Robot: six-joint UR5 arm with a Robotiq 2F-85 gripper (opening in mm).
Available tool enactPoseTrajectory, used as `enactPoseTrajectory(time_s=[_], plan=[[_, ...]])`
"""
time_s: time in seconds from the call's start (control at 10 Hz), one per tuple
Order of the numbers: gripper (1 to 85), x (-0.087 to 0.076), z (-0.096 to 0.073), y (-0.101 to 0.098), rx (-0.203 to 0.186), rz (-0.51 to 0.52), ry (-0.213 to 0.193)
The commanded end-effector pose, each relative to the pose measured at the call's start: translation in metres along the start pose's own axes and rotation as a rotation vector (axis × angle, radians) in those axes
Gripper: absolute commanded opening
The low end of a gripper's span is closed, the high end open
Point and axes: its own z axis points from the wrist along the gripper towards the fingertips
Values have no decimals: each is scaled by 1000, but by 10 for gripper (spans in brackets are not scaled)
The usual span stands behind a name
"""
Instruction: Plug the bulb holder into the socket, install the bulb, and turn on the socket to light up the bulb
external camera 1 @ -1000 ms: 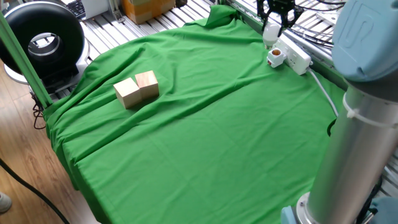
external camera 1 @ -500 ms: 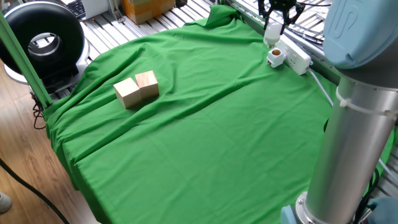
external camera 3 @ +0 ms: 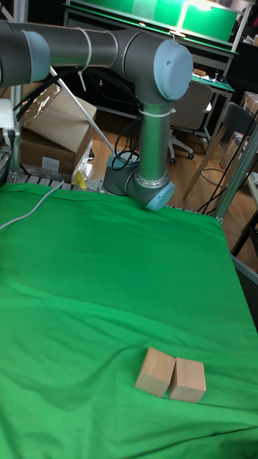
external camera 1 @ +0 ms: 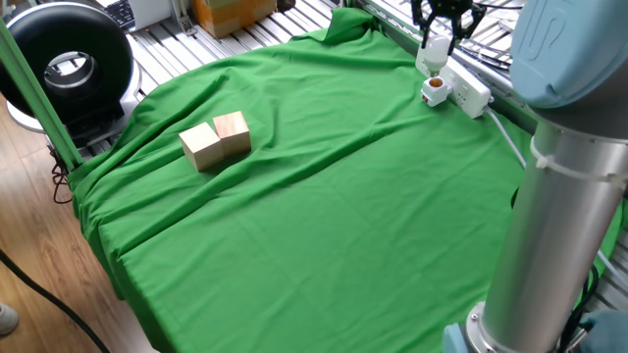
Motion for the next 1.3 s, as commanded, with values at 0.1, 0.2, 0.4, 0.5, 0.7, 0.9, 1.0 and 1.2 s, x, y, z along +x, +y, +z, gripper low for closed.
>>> enactPoseTrajectory(time_s=[0.1, 0.2, 0.4, 0.5, 0.7, 0.9, 1.0, 1.2], plan=[[10, -3, 7, -2, 11, -10, 4], [10, -4, 9, -1, 10, -9, -1], [10, -7, 14, 2, 10, -3, -16], [10, -3, 13, 3, 4, -6, -7], [10, 2, 14, 4, 5, -13, -1], [10, 5, 17, 3, 8, -19, -7], [10, 4, 18, 4, 4, -19, -14], [10, 1, 19, 6, -4, -17, -27]])
